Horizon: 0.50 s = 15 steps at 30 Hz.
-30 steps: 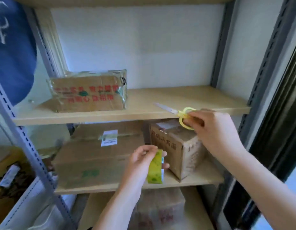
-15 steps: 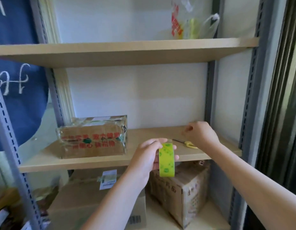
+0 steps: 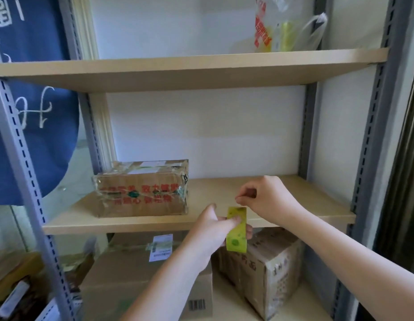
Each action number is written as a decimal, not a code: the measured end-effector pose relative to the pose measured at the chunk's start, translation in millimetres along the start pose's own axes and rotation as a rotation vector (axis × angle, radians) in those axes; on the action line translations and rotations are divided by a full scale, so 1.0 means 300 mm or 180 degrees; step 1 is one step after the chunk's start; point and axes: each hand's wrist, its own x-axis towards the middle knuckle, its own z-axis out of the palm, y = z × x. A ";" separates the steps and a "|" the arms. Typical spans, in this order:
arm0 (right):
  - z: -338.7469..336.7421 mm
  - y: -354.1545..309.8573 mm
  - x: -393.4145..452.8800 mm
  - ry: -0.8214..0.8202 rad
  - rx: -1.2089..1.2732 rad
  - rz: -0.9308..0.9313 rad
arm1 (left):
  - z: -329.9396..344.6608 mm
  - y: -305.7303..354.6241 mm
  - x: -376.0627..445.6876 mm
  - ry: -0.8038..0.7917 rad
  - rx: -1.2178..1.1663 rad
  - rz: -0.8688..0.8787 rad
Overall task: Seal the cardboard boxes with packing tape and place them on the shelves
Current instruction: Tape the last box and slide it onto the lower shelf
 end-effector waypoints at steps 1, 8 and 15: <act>0.009 -0.002 0.009 -0.0008 -0.0010 0.0018 | 0.005 -0.021 0.005 0.0082 0.0056 -0.0074; 0.135 0.058 0.078 -0.0192 0.0037 0.0325 | 0.060 -0.183 0.095 0.0525 0.0116 -0.0297; 0.217 0.113 0.119 -0.0396 -0.0246 0.0272 | 0.060 -0.266 0.196 0.0771 -0.0053 -0.0436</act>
